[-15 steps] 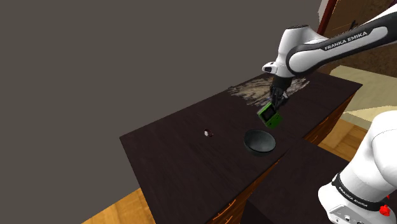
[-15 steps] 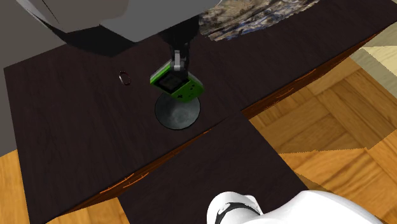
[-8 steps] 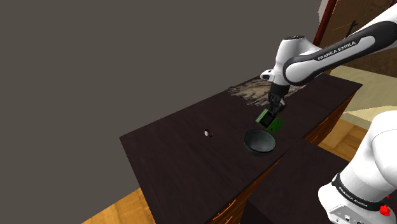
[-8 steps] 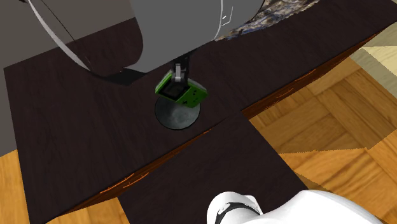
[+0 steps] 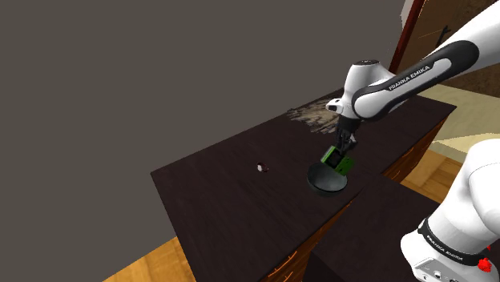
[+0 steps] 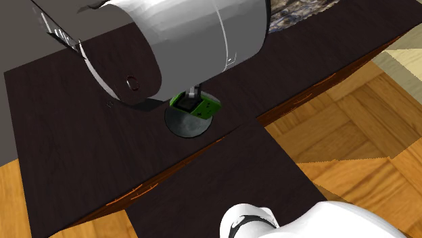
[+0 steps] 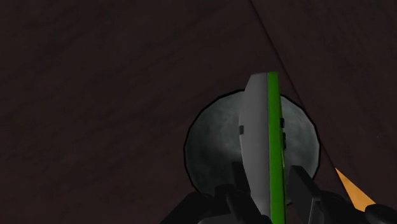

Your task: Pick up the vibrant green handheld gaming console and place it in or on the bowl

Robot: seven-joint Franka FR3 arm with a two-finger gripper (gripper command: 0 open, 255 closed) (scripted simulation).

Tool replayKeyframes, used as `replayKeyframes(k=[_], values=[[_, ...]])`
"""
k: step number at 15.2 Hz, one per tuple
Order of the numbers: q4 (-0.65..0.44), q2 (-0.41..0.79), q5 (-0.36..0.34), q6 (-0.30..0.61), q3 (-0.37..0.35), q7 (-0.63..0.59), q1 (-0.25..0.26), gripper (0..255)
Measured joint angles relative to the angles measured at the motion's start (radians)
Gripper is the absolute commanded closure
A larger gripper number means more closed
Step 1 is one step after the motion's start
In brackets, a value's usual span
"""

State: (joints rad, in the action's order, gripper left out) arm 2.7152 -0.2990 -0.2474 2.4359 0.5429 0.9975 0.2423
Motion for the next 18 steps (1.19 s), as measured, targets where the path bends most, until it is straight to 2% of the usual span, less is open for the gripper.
replayKeyframes(k=[5,11,12,18], values=[[0.018,0.069,0.026,0.085,0.020,0.019,0.017,255],[0.019,0.084,0.033,0.101,0.023,0.024,0.021,255],[0.019,0.084,0.033,0.101,0.023,0.024,0.021,0],[0.019,0.085,0.033,0.101,0.023,0.024,0.021,0]])
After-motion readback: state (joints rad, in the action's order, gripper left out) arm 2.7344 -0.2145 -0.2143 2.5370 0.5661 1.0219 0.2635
